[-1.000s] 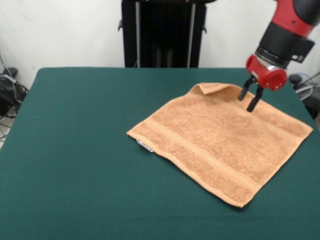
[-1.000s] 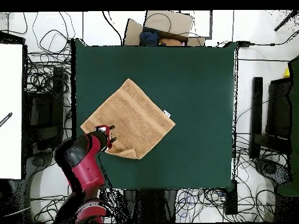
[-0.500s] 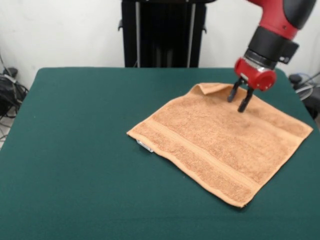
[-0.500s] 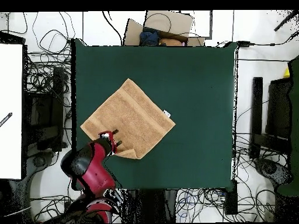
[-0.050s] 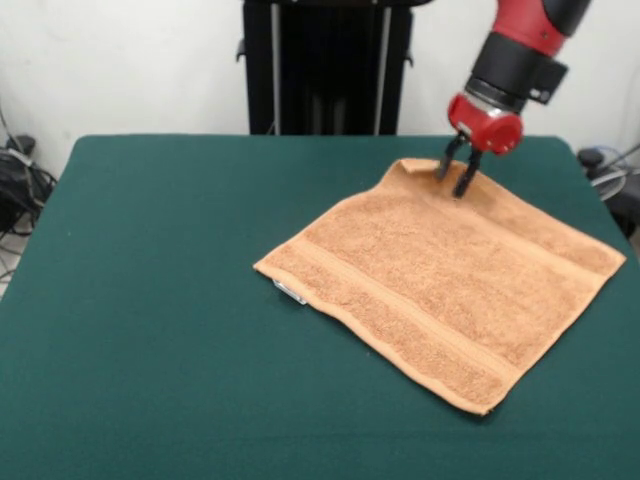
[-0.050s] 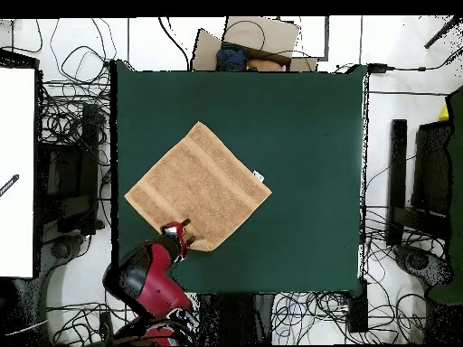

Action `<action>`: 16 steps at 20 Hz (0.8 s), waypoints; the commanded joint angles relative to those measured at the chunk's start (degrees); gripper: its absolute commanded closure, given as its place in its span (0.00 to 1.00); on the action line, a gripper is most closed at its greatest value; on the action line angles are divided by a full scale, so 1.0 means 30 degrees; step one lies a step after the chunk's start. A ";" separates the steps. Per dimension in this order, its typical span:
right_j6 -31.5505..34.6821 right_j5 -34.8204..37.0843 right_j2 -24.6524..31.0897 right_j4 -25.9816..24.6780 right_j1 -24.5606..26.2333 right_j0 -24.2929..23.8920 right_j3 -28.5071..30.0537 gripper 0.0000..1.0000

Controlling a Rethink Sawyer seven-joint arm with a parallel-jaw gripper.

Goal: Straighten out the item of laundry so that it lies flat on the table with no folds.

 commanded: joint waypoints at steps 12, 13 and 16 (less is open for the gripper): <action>0.2839 0.5911 -0.2763 0.1997 -0.4964 0.1088 0.4351 0.00; 0.2025 0.6757 -0.3132 0.2904 -0.5218 0.1598 0.4348 0.00; -0.1884 1.0451 -0.6488 0.5397 -0.4300 0.4330 0.3248 0.00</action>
